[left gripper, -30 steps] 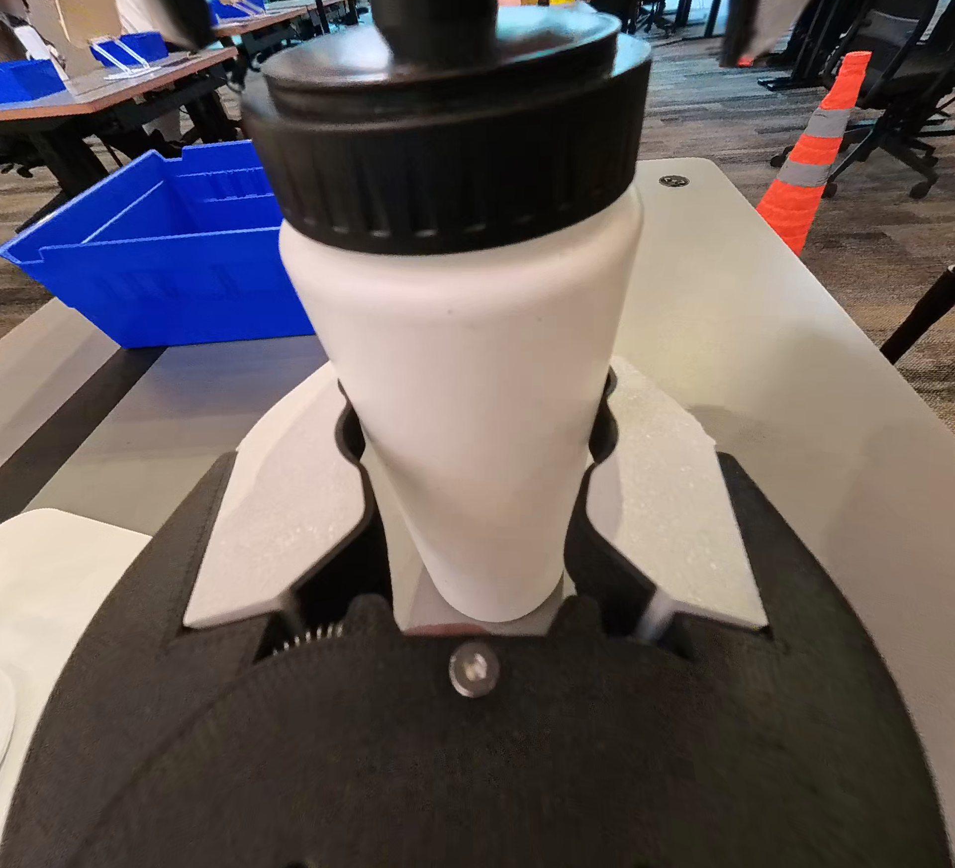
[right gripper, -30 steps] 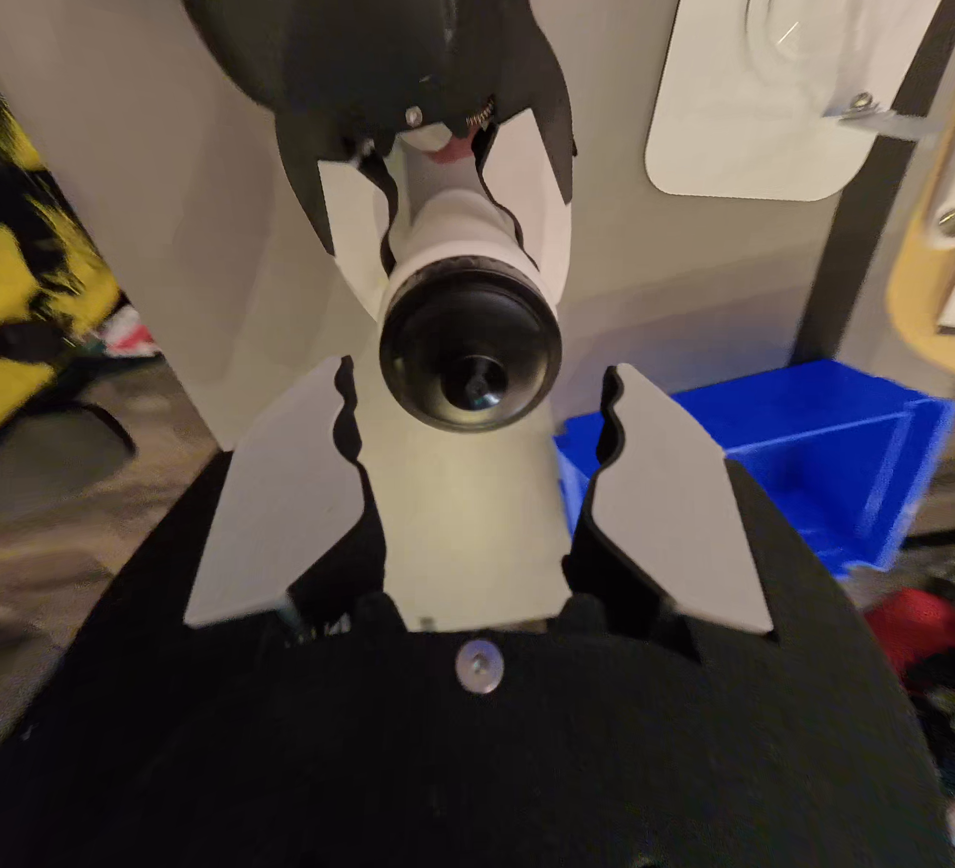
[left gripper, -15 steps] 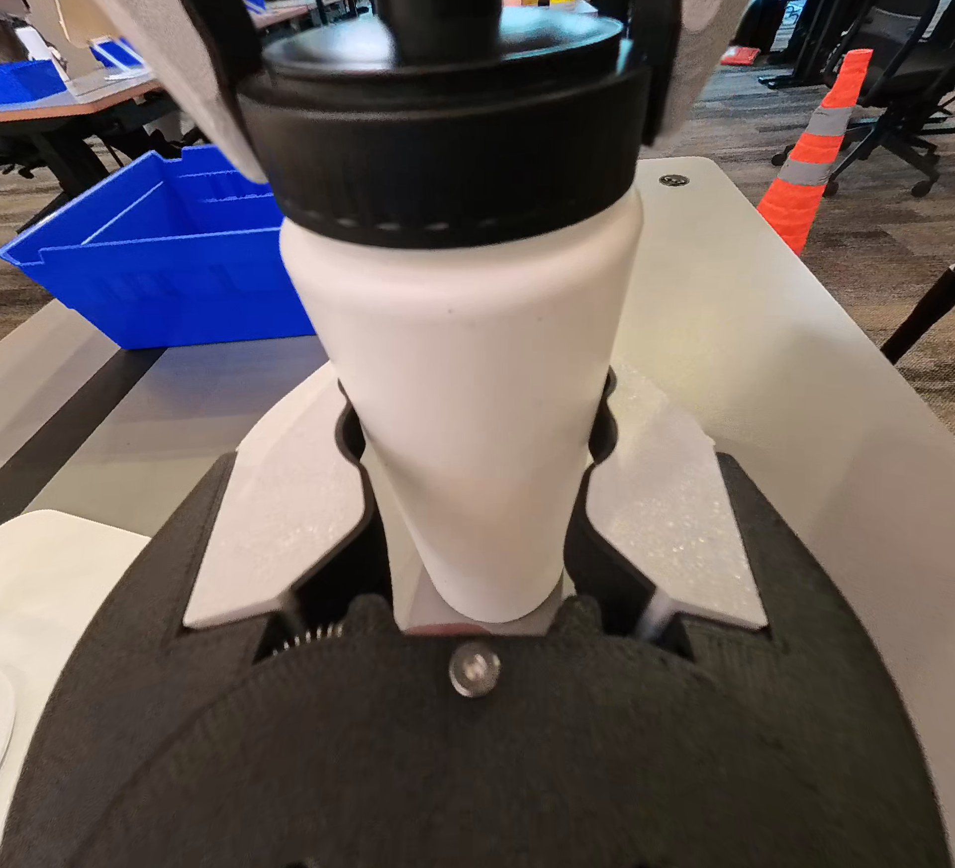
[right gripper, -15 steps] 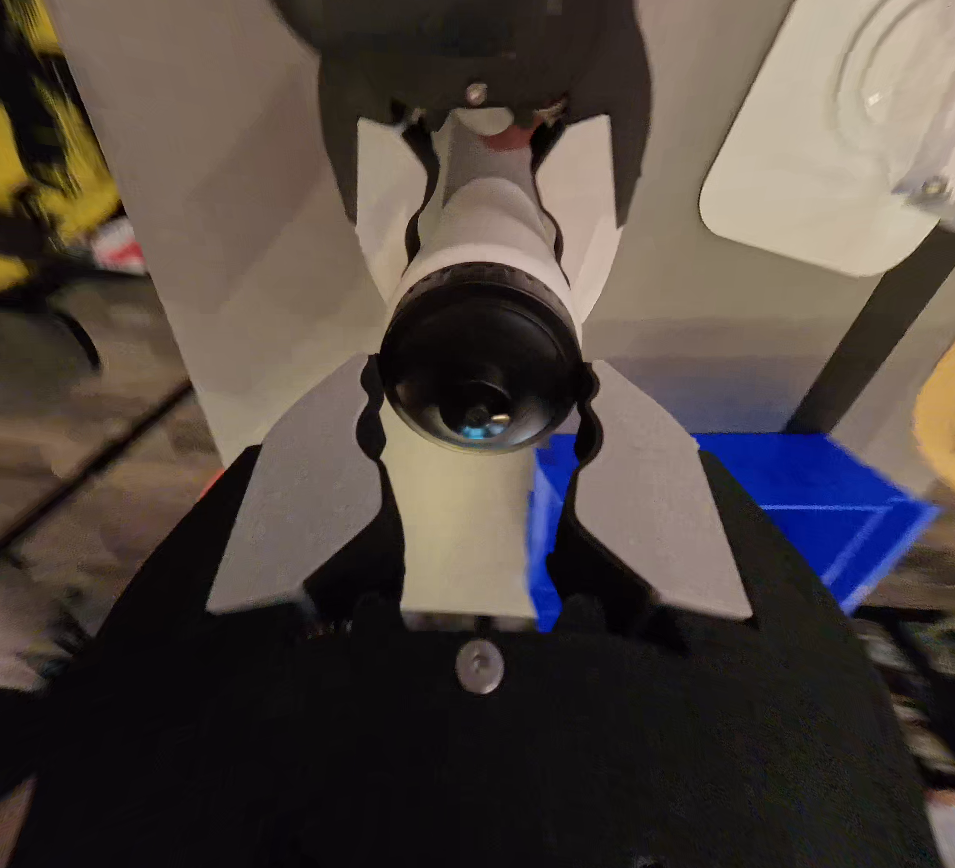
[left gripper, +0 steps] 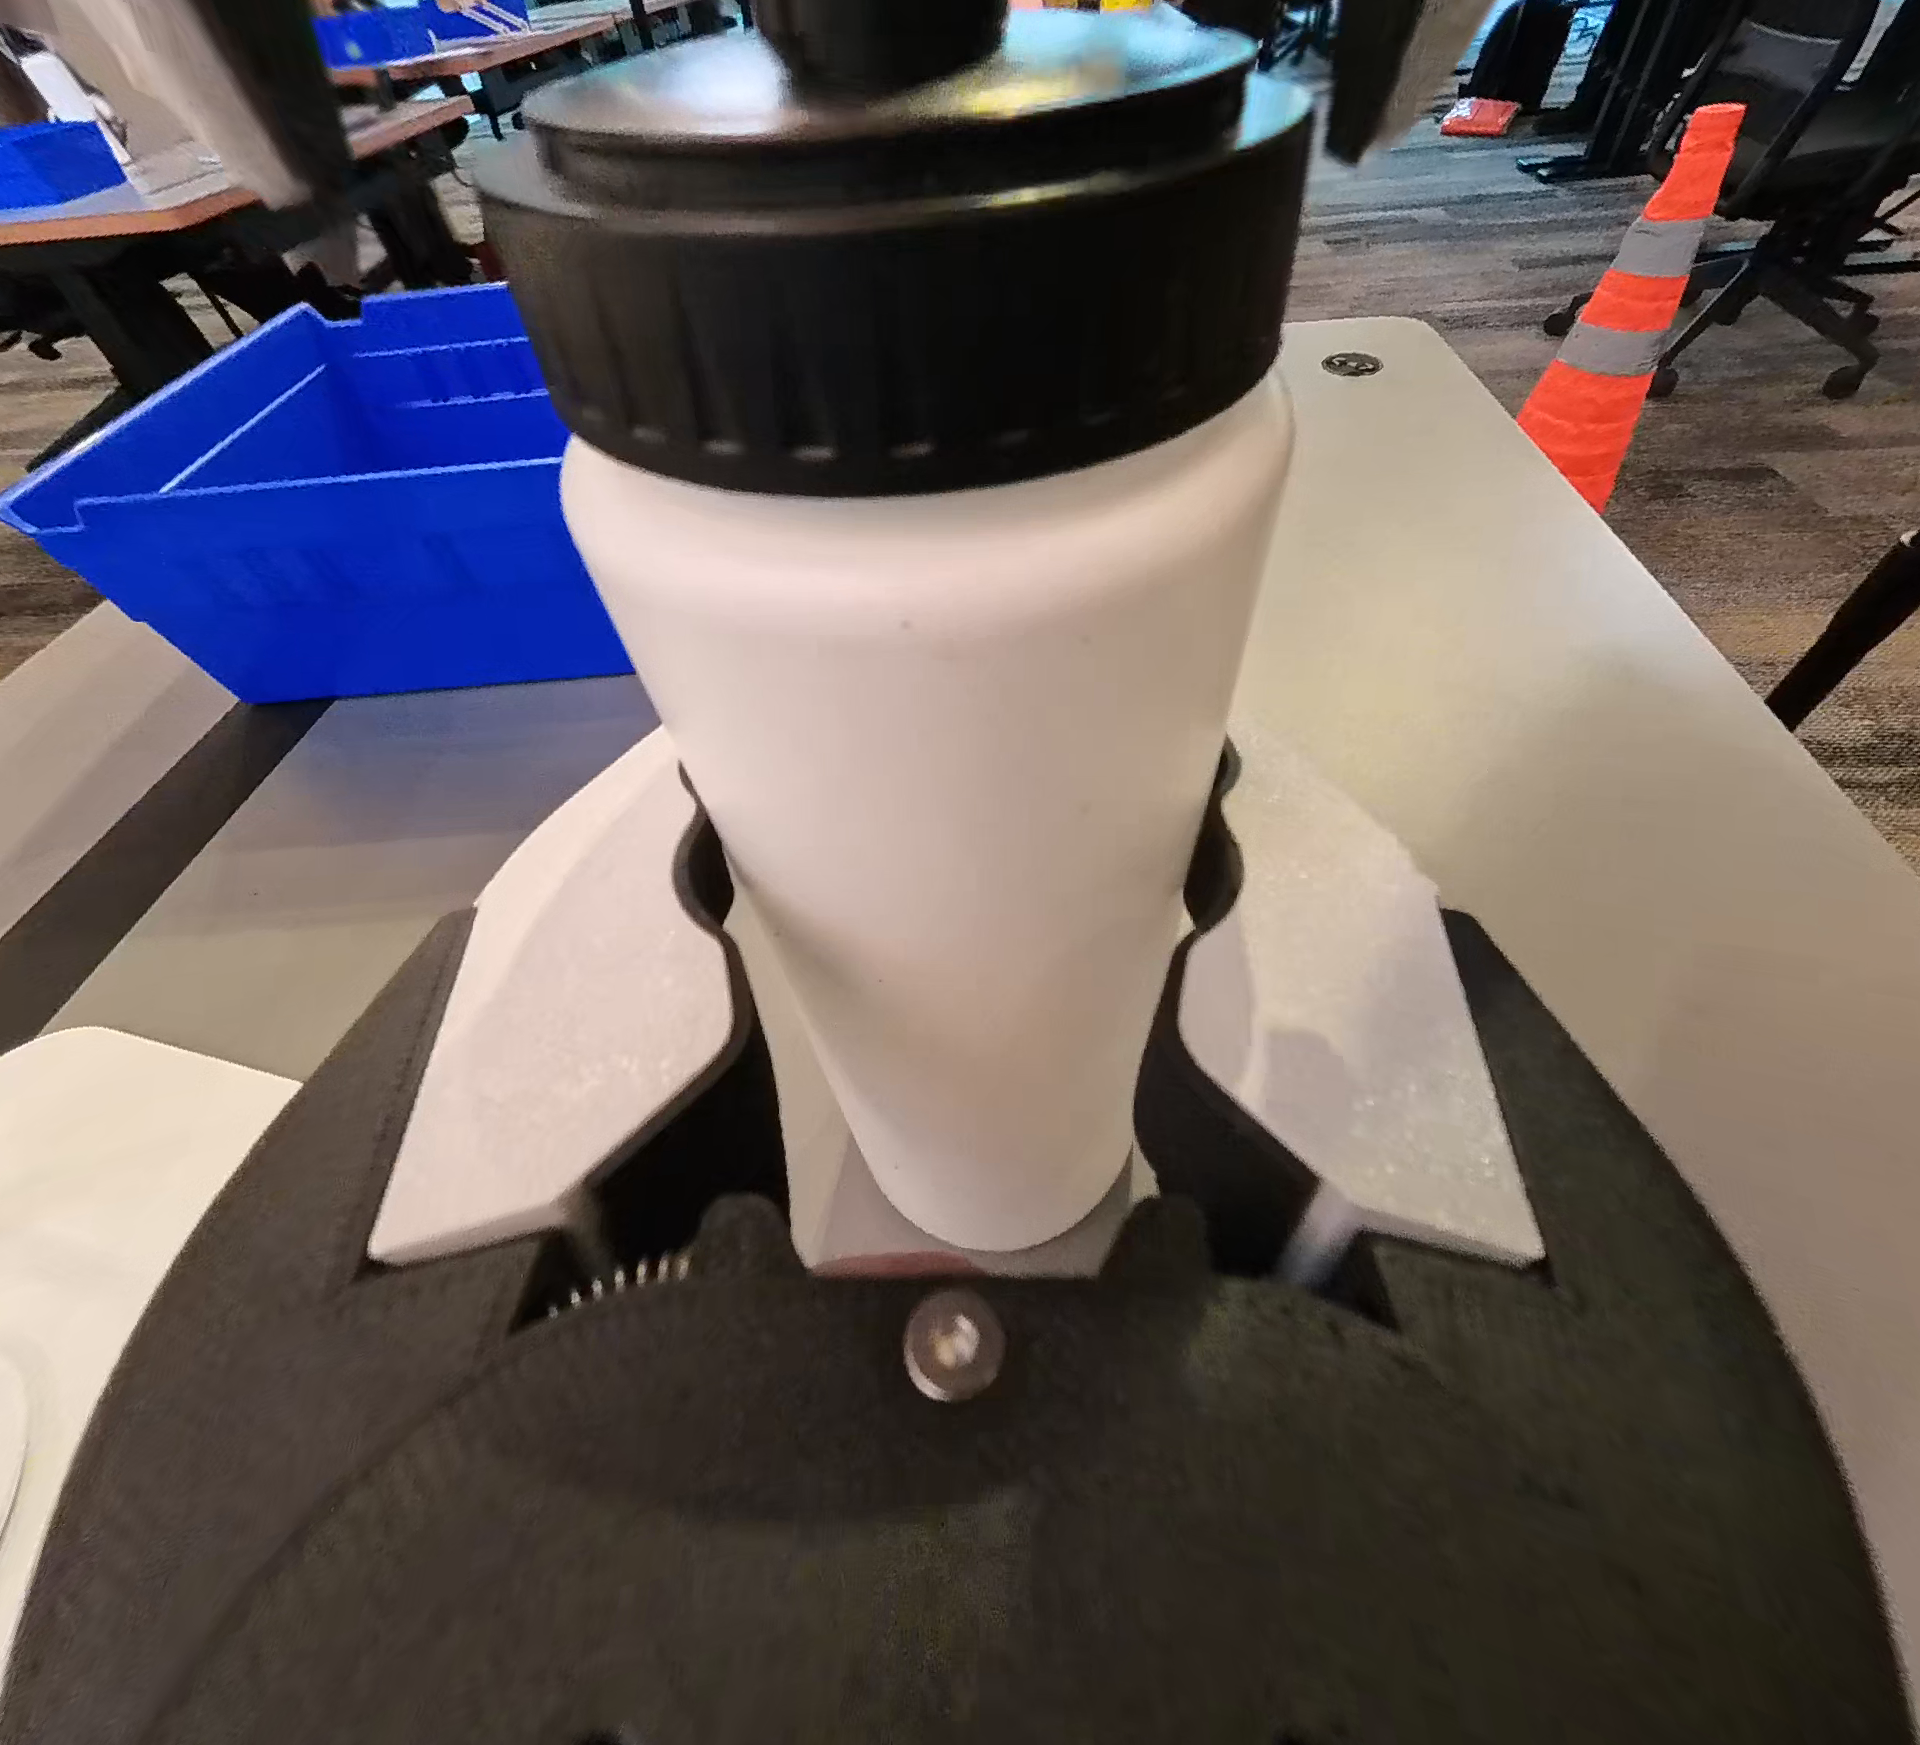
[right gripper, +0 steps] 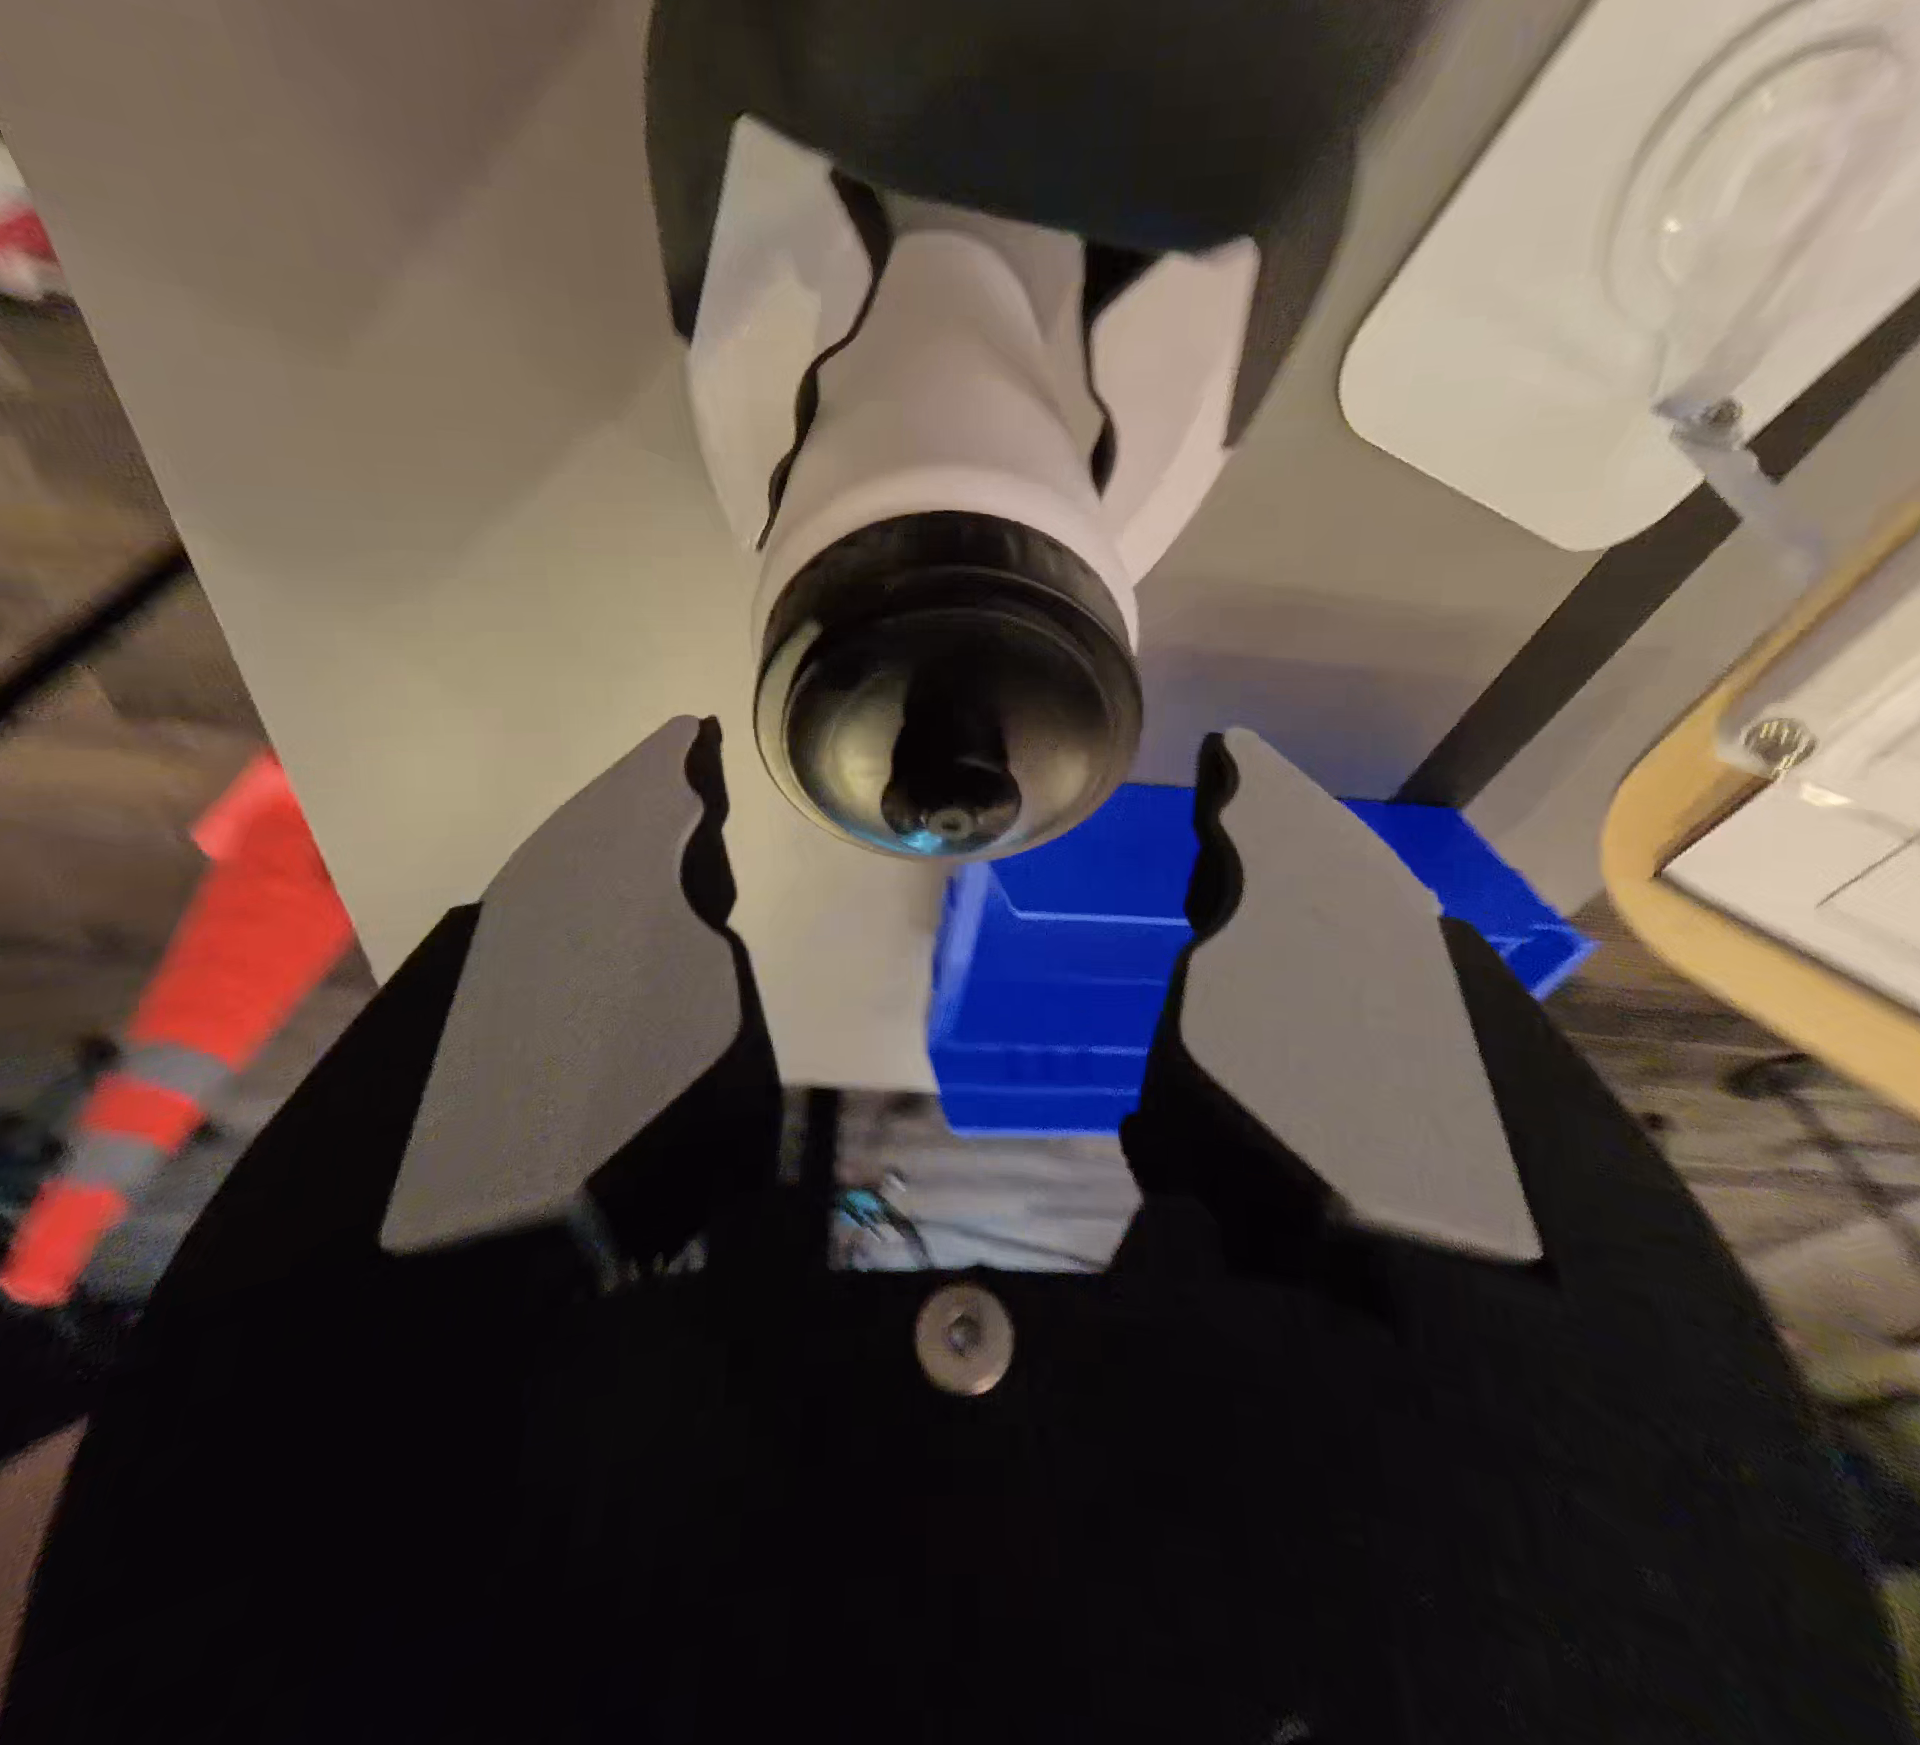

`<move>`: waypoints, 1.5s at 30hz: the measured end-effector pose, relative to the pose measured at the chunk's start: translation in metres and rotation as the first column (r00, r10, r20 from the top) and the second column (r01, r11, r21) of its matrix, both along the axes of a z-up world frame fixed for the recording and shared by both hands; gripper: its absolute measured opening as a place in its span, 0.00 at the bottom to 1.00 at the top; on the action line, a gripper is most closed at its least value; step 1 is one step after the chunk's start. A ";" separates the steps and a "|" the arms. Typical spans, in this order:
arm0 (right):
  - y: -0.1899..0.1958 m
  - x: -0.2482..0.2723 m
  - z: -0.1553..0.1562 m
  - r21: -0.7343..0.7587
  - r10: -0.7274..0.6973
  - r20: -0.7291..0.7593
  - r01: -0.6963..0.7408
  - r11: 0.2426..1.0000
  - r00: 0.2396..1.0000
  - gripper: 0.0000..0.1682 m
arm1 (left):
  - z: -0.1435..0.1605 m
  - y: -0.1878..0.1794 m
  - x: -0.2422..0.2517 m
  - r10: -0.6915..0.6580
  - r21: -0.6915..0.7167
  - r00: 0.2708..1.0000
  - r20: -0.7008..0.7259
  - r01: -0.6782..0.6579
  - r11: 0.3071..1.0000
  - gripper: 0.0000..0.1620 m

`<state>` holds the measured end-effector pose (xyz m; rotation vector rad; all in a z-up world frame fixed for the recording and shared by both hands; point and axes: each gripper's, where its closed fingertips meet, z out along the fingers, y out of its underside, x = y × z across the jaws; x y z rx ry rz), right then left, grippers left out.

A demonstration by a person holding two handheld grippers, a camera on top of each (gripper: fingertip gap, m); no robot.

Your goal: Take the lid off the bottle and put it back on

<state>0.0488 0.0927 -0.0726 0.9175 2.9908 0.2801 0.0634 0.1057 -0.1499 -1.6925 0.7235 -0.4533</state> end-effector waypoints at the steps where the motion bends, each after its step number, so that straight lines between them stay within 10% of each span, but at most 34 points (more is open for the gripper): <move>1: 0.000 -0.001 0.003 -0.042 -0.072 -0.035 0.070 0.997 0.997 0.52 | 0.000 0.000 0.000 0.000 0.000 1.000 0.001 0.000 1.000 0.54; 11: -0.008 0.002 -0.008 -0.331 -0.469 -0.029 0.434 0.838 0.883 0.43 | 0.000 0.000 0.002 0.003 0.002 1.000 0.002 -0.003 1.000 0.54; 21: -0.003 0.004 -0.006 -0.101 -0.038 0.059 0.044 0.994 0.998 0.42 | 0.000 0.000 0.001 0.001 0.002 1.000 0.006 -0.001 1.000 0.54; 29: 0.002 0.003 -0.003 0.203 0.298 0.185 -0.333 0.921 0.937 0.42 | 0.000 0.000 0.002 -0.003 0.004 1.000 0.008 0.003 1.000 0.54; 36: -0.004 -0.006 0.001 0.009 -0.071 -0.059 0.071 0.997 0.996 0.55 | 0.000 0.000 0.002 -0.005 0.002 1.000 0.008 0.005 1.000 0.54; 45: -0.008 0.001 -0.015 -0.271 -0.447 -0.051 0.418 0.867 0.893 0.46 | 0.000 0.000 0.002 -0.002 0.002 1.000 0.008 0.002 1.000 0.54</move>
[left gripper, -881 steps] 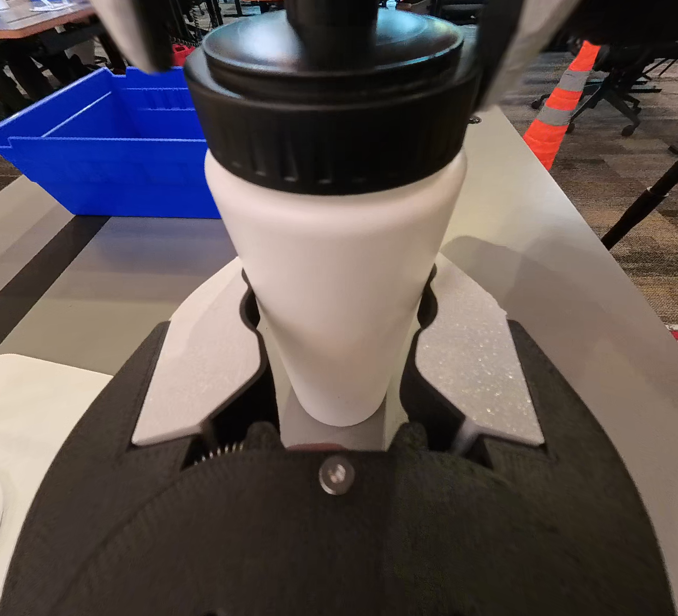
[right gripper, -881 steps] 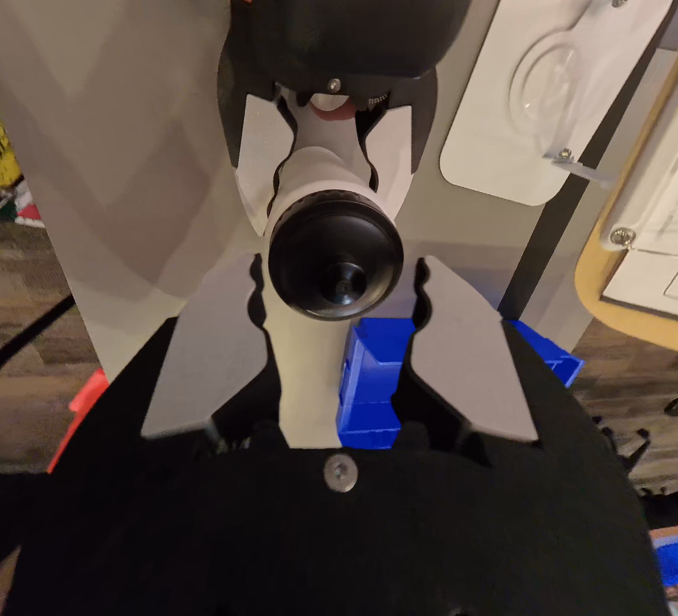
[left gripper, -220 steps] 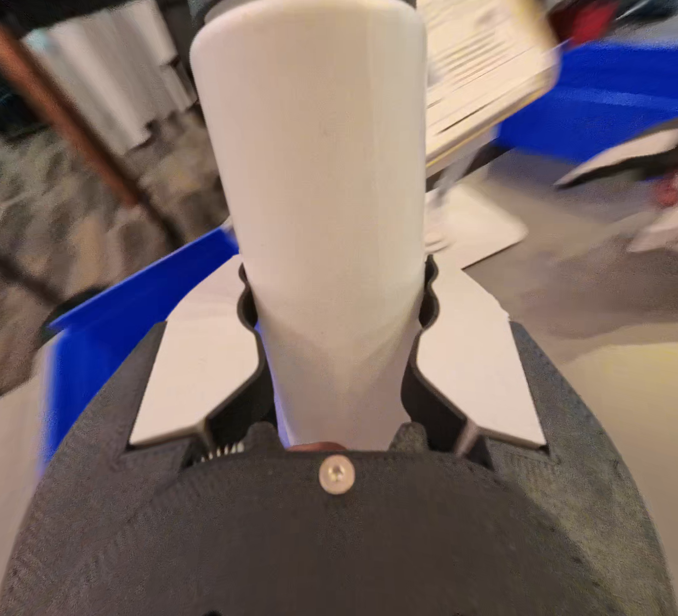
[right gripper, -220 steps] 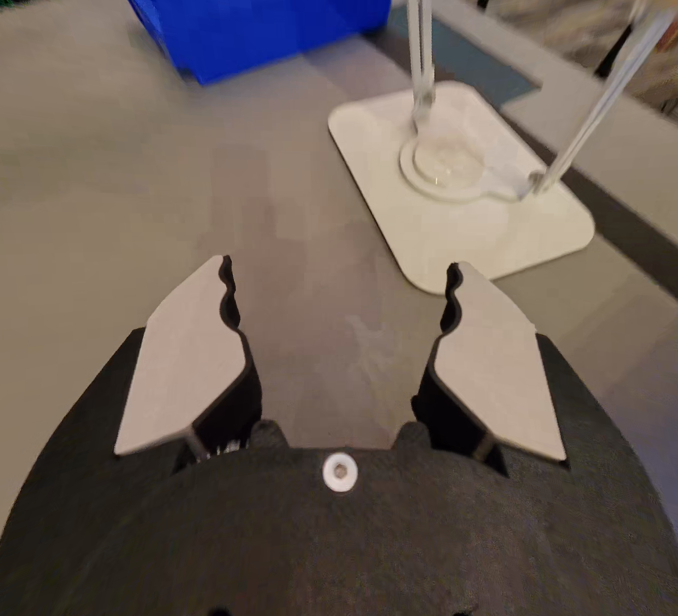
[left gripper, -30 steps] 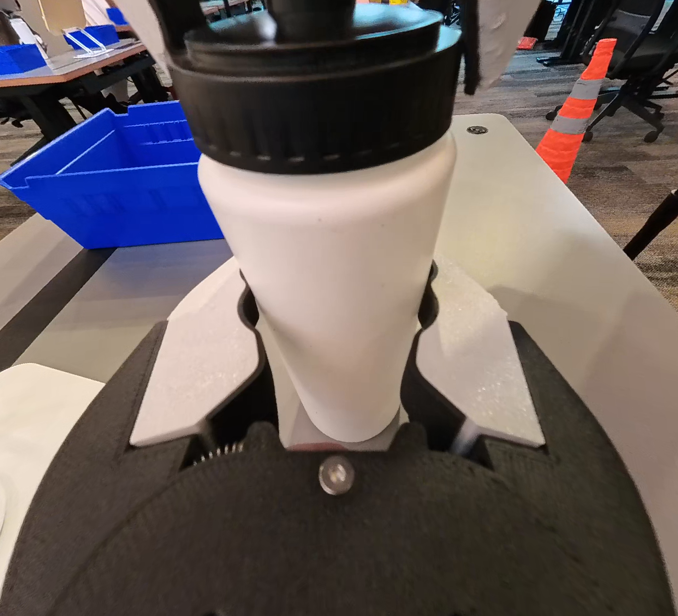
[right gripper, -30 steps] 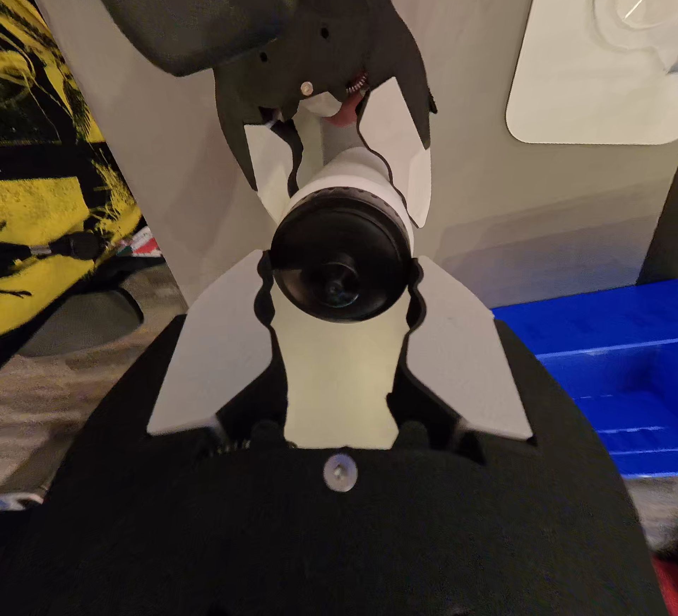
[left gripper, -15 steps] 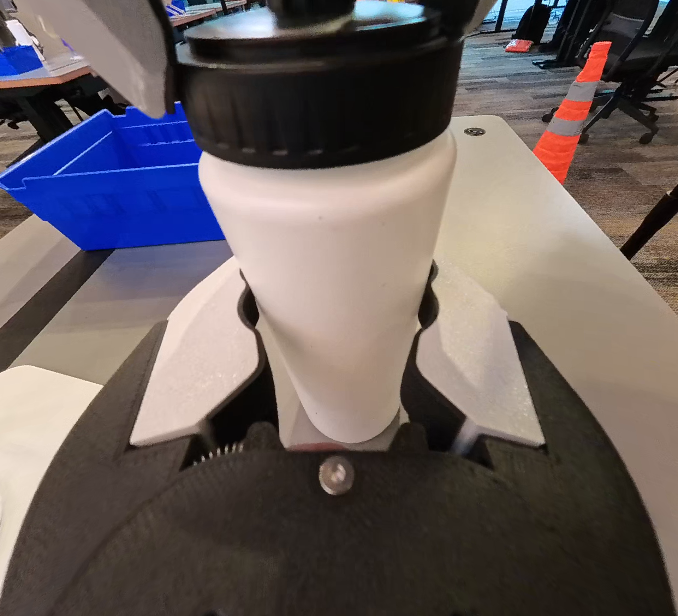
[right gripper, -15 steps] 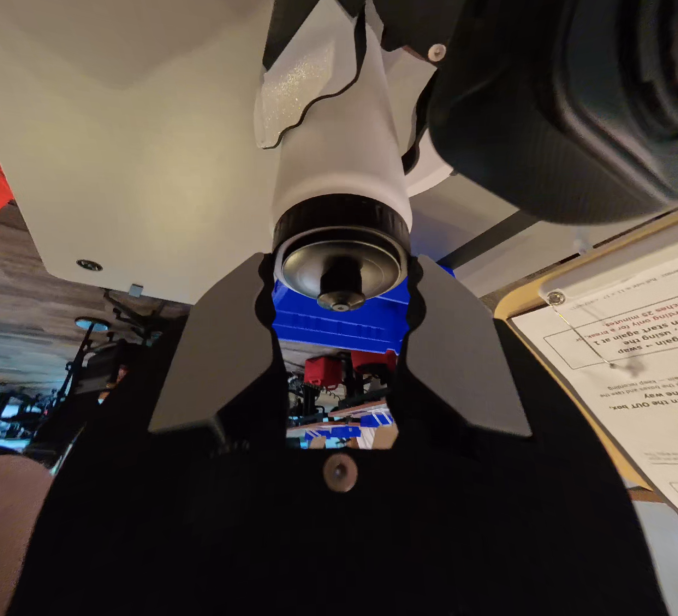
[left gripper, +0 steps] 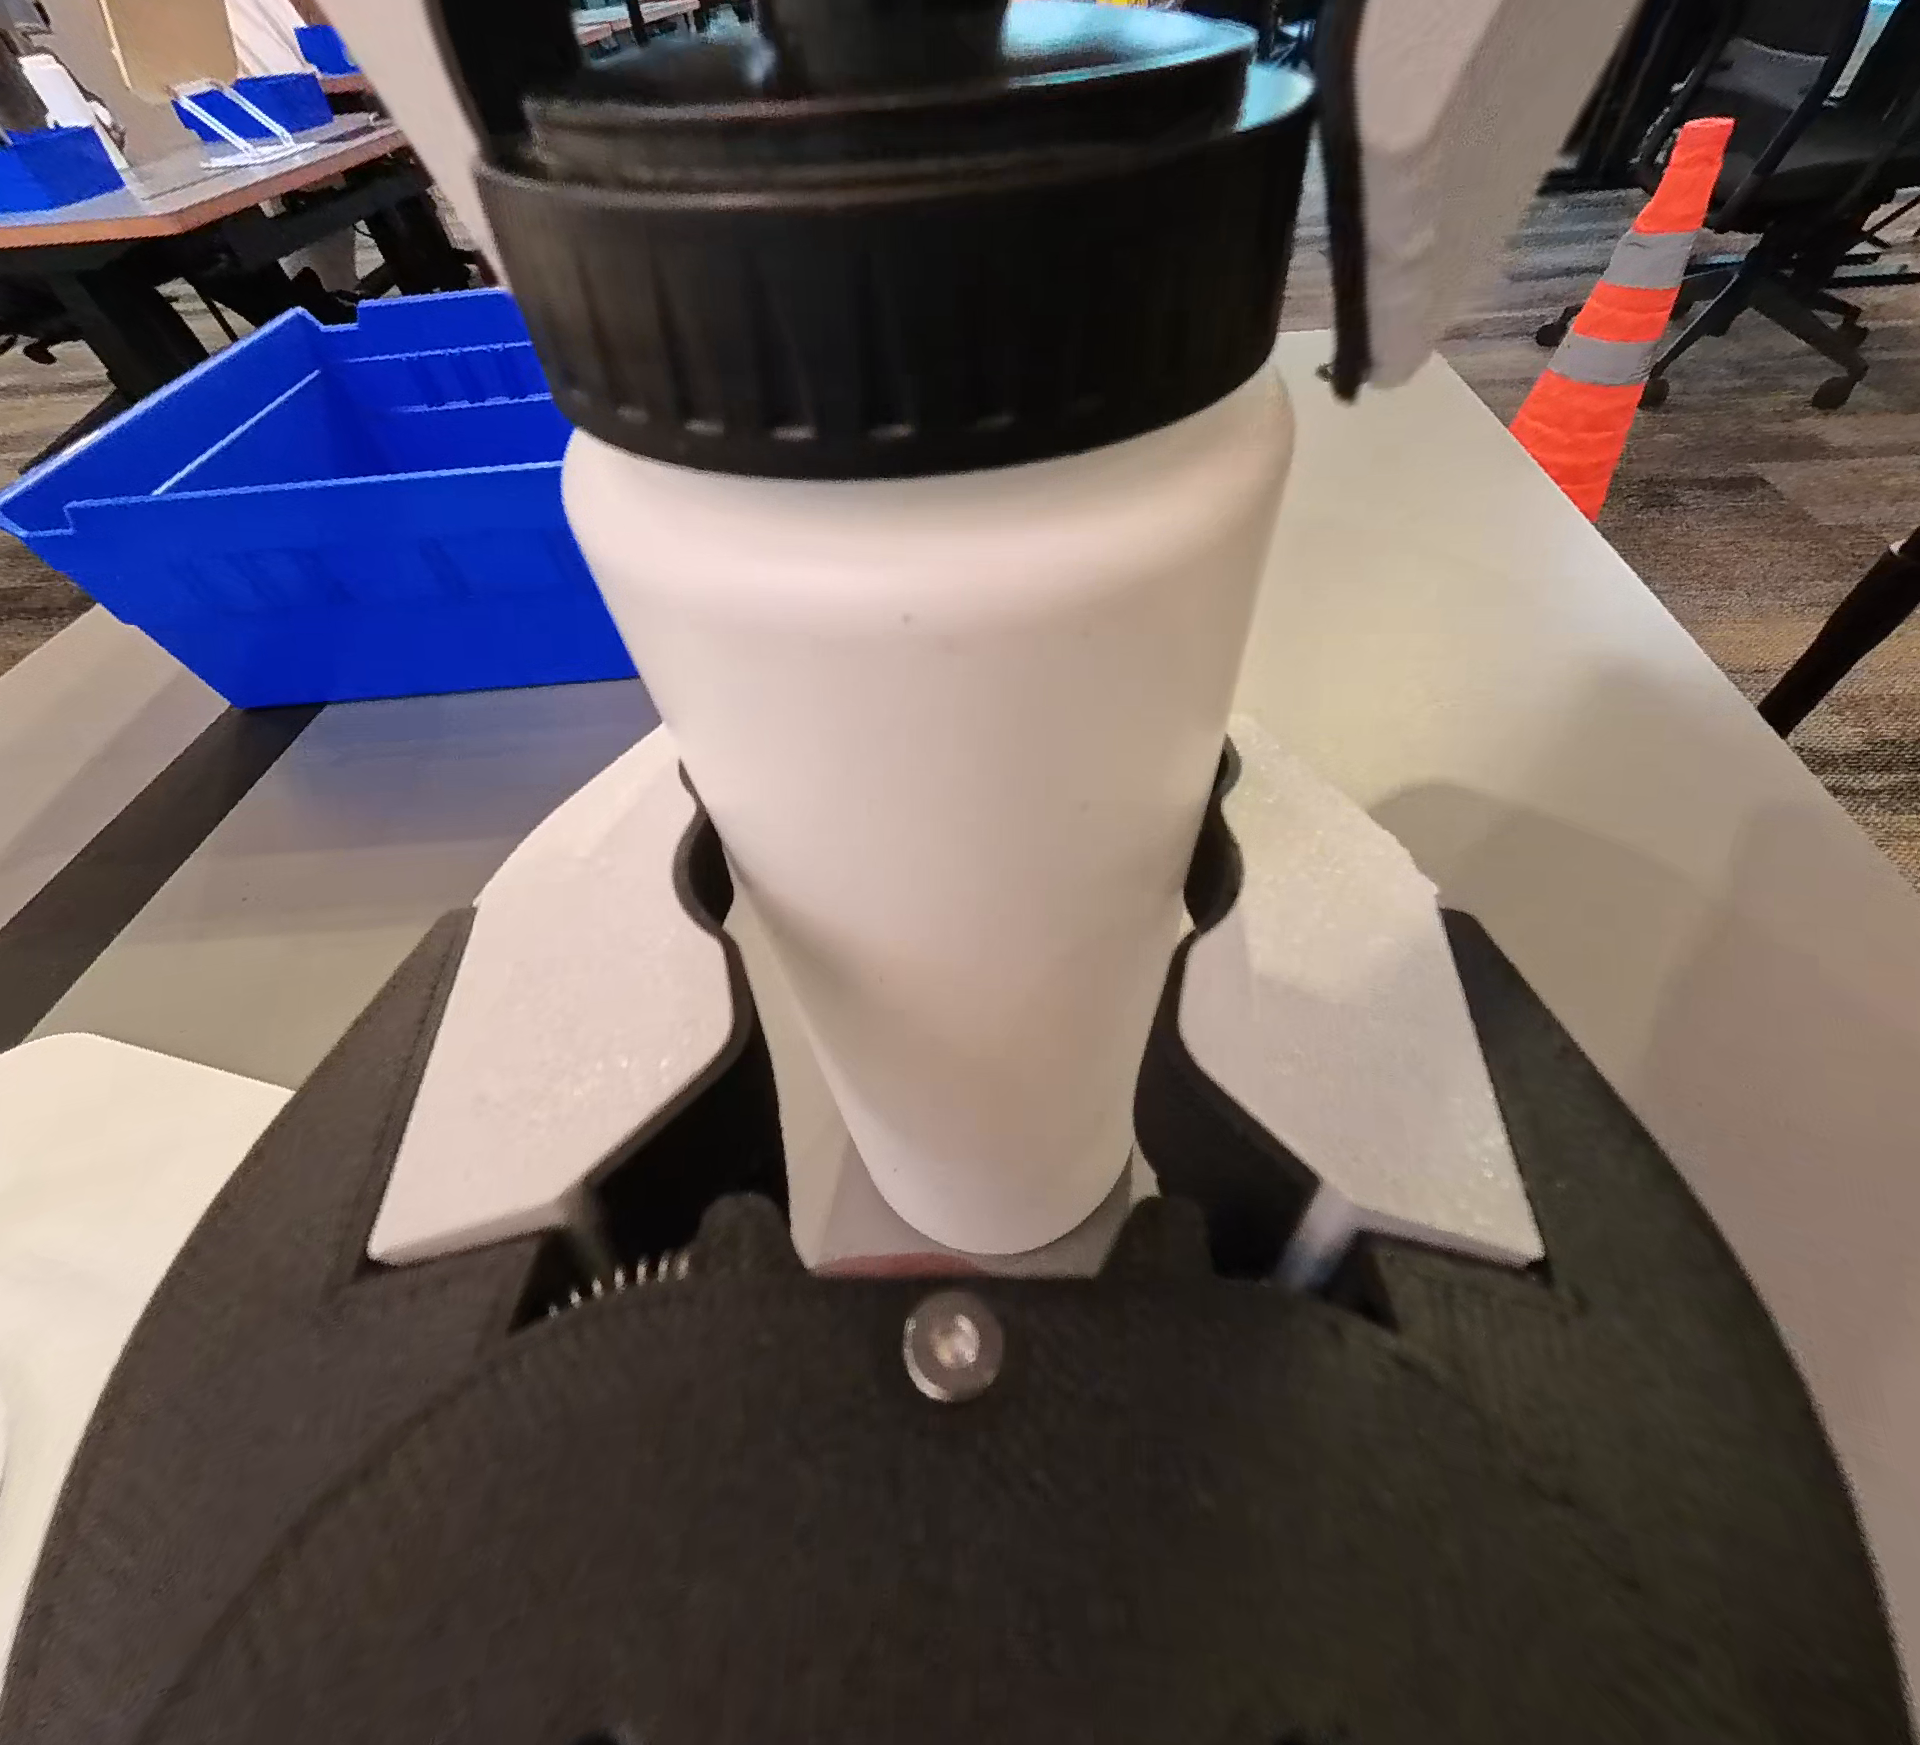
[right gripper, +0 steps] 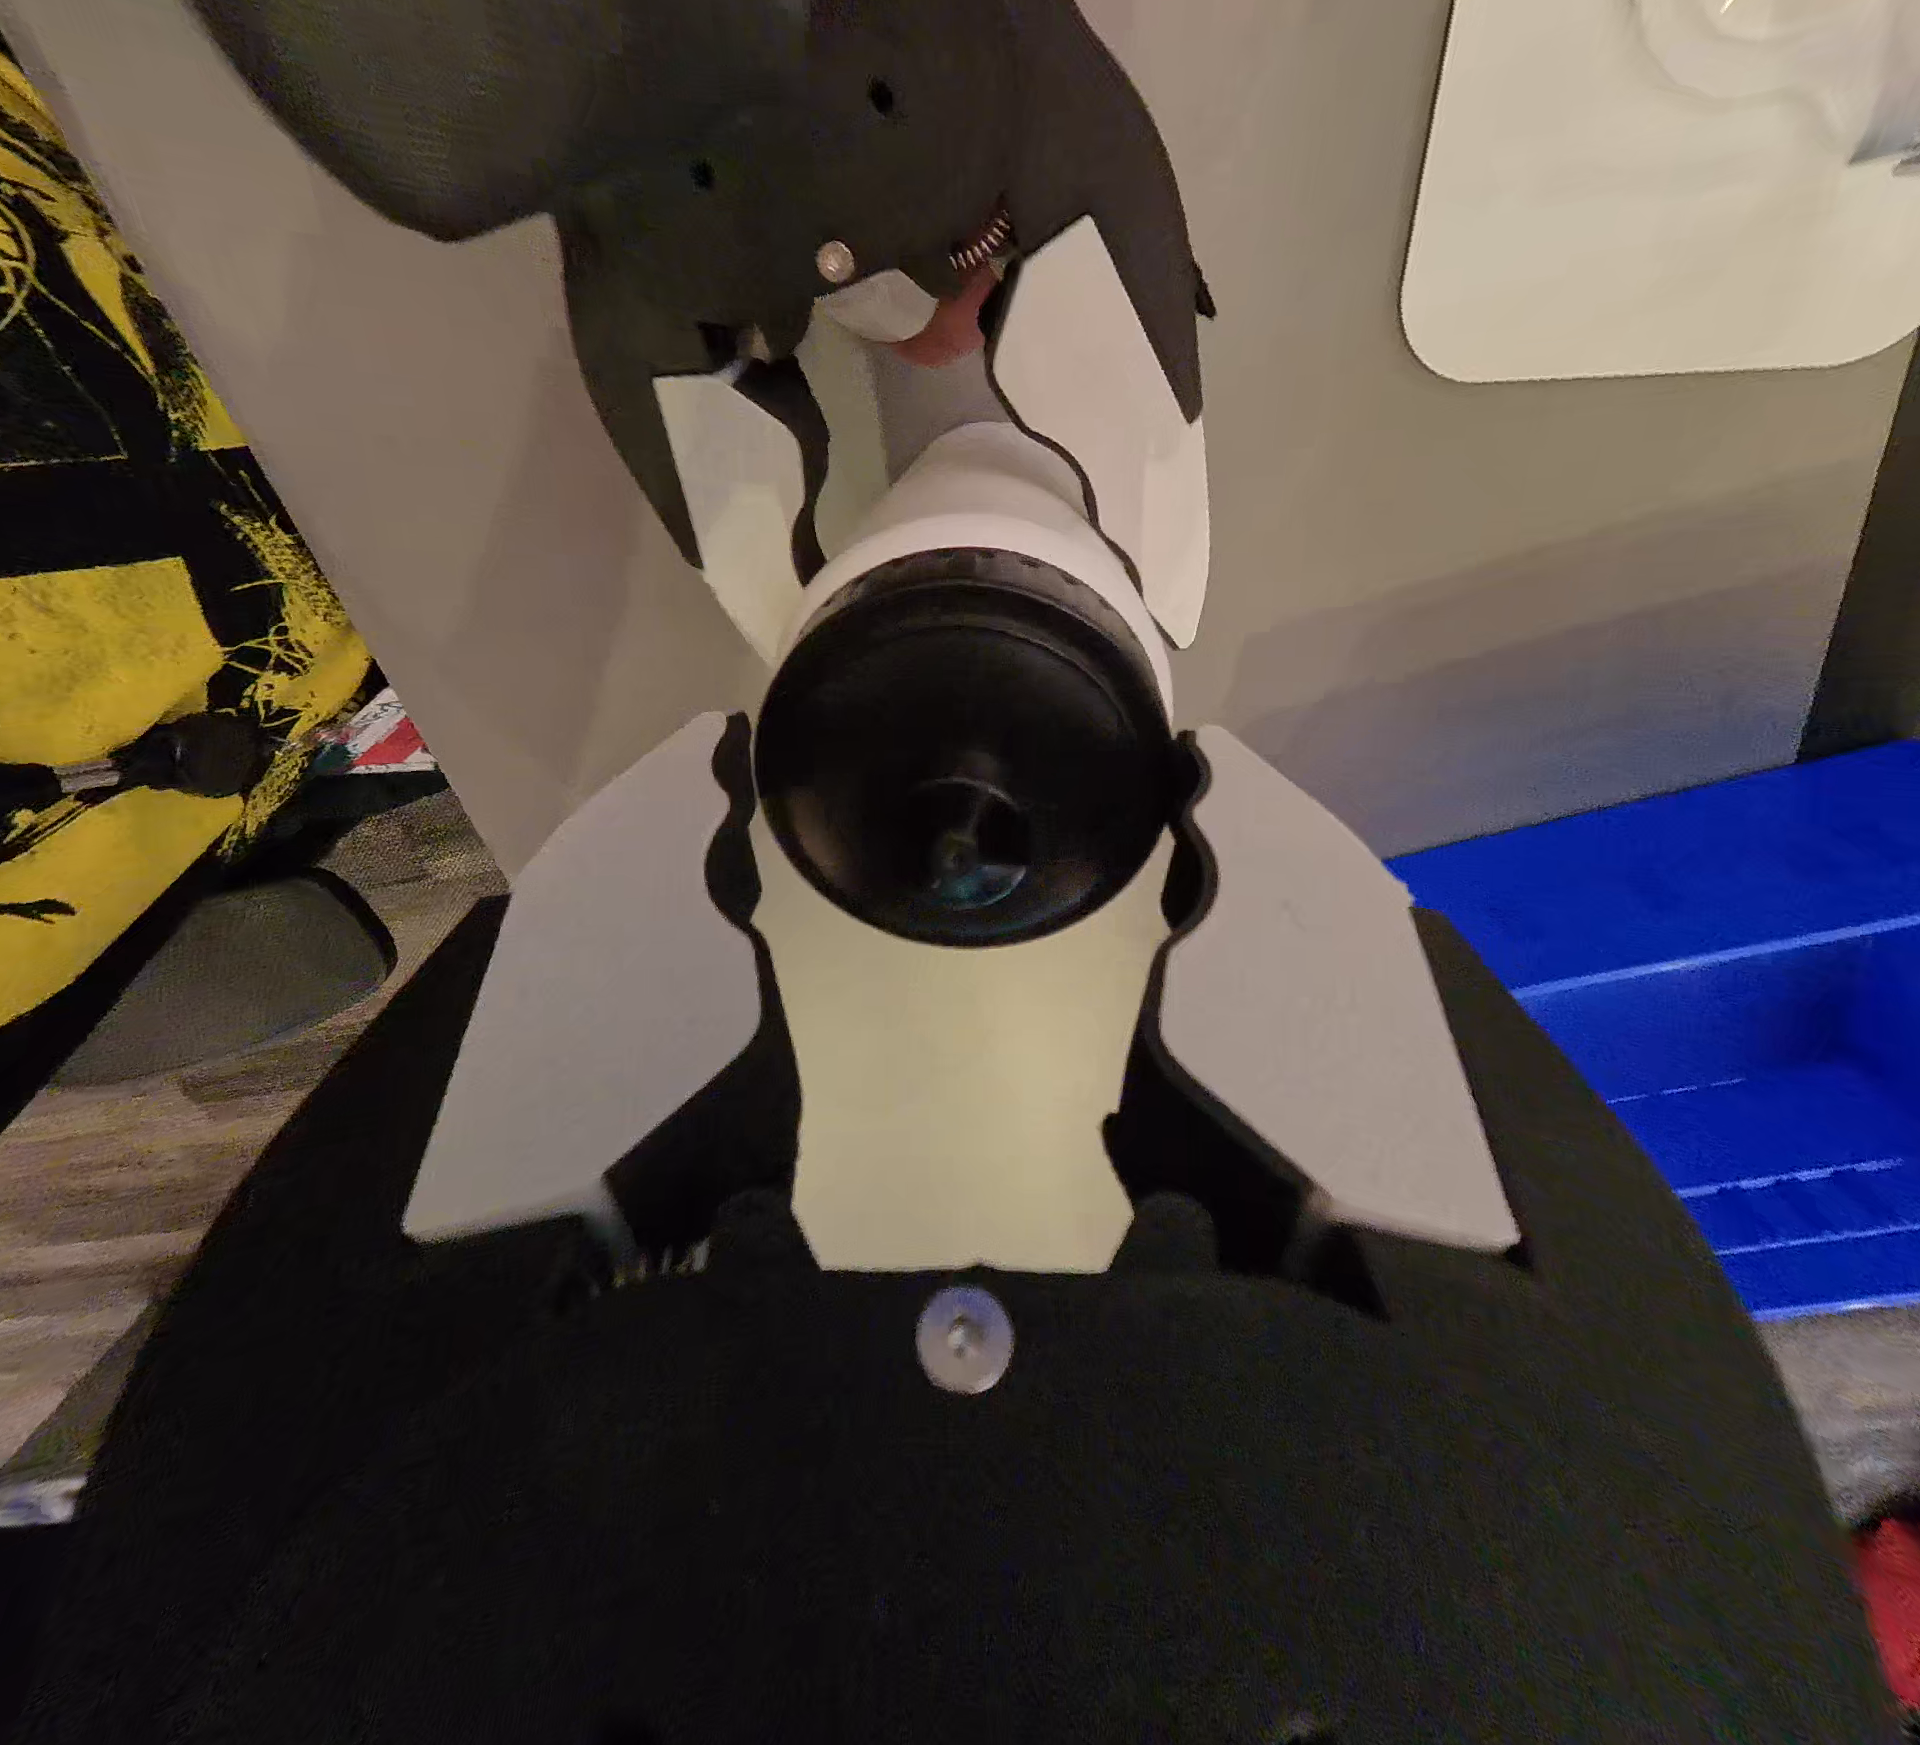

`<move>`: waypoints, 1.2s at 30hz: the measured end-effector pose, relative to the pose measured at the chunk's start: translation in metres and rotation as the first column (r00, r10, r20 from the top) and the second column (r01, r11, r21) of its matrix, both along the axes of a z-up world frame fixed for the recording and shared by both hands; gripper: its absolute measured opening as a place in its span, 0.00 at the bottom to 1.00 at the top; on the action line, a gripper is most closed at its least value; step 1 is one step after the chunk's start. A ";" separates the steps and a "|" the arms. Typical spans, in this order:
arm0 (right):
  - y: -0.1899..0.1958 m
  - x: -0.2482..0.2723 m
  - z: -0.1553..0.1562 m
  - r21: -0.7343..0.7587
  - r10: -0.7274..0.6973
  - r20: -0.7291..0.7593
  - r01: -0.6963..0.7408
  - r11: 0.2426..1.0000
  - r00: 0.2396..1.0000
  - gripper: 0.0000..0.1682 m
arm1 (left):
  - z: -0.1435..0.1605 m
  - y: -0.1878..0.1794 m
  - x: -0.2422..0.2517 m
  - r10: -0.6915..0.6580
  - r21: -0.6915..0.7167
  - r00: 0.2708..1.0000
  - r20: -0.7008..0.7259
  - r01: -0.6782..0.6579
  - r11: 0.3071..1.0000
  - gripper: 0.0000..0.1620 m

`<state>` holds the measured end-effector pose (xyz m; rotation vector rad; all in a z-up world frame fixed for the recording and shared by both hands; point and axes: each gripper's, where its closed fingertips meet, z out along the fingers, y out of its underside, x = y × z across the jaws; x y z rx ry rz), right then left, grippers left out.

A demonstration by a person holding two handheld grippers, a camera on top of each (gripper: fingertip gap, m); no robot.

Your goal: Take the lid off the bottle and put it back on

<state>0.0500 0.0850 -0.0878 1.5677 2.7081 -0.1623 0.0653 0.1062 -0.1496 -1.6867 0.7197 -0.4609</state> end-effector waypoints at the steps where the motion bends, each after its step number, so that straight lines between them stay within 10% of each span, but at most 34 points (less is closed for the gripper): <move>1: 0.000 0.001 -0.003 -0.007 -0.001 0.012 0.001 1.000 1.000 0.46 | 0.000 0.000 0.000 0.000 0.000 1.000 0.001 0.000 1.000 0.54; 8: 0.005 0.003 -0.004 0.116 0.281 0.112 -0.293 0.949 0.953 0.46 | 0.000 0.000 -0.001 -0.001 0.000 1.000 0.005 0.001 1.000 0.54; 16: 0.019 -0.001 -0.002 0.338 0.599 0.408 -0.724 0.602 0.689 0.46 | 0.000 0.000 -0.002 -0.003 -0.001 1.000 0.012 0.003 1.000 0.54; 26: 0.010 0.003 -0.002 0.162 0.190 0.114 -0.207 0.965 0.975 0.55 | 0.000 -0.001 -0.001 -0.010 -0.003 1.000 0.012 0.010 1.000 0.54; 31: 0.003 0.006 -0.008 0.005 0.005 0.034 -0.005 1.000 0.999 0.46 | -0.001 -0.001 -0.001 -0.008 -0.004 1.000 0.010 0.008 1.000 0.54; 36: 0.005 0.007 -0.009 0.042 0.095 0.030 -0.097 0.994 0.995 0.46 | -0.001 -0.001 -0.001 -0.008 -0.004 1.000 0.007 0.008 1.000 0.54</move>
